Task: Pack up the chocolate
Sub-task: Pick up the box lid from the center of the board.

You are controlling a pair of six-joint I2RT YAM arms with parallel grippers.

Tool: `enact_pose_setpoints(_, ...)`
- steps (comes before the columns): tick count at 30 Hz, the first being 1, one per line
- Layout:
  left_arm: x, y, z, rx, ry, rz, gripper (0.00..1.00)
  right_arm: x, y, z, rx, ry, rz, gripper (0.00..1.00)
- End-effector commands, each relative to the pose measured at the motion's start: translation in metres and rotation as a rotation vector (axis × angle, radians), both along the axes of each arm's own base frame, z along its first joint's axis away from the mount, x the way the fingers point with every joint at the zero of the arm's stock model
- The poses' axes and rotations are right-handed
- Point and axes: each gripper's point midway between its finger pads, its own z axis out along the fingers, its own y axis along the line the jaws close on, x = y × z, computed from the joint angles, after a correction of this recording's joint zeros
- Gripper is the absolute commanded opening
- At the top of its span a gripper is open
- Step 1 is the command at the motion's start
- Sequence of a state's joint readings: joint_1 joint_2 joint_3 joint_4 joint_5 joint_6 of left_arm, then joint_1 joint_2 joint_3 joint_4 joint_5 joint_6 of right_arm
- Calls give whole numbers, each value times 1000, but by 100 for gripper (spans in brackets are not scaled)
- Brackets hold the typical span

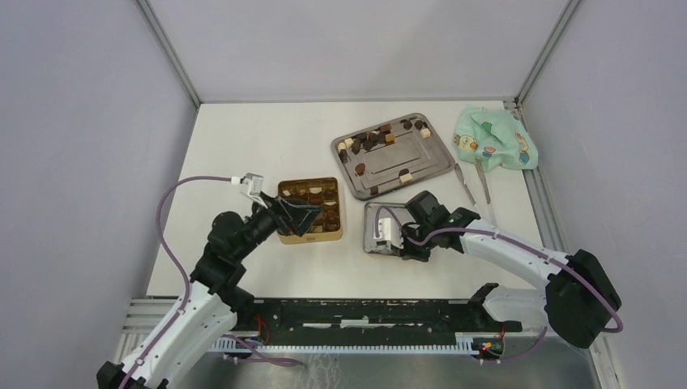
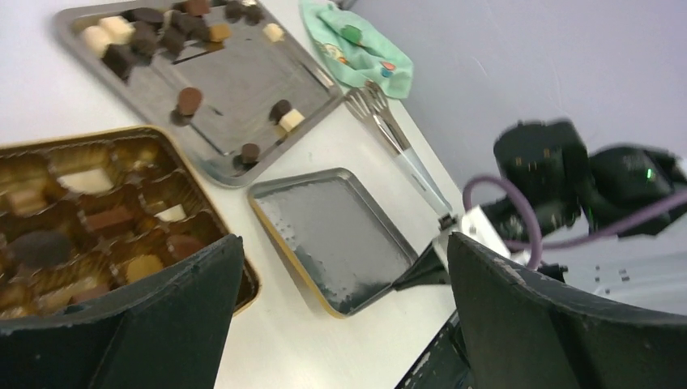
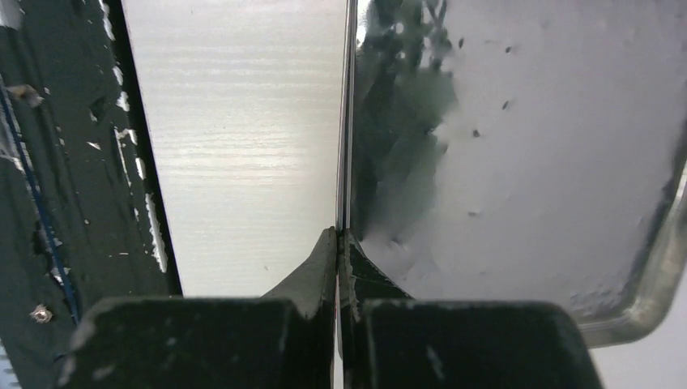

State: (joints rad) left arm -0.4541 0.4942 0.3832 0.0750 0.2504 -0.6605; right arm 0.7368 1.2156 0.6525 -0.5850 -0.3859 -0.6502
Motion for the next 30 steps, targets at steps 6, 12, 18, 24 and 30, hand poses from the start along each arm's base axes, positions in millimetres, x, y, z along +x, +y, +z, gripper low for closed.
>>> enact_pose_setpoints(6,-29,-68,16,233,-422,-287,100,-7,10,68,156,116,96,0)
enact_pose_setpoints(12,-49,-111,-19,516,-525,-455,100,-6,15,90,216,216,97,0)
enact_pose_setpoints(18,-59,-144,-39,713,-607,-546,100,-4,17,98,239,286,107,0)
enact_pose_setpoints(24,-46,-156,-56,924,-668,-502,99,-2,19,103,246,325,122,0)
enact_pose_setpoints(30,-41,-162,-71,993,-666,-508,91,4,22,106,255,340,124,0)
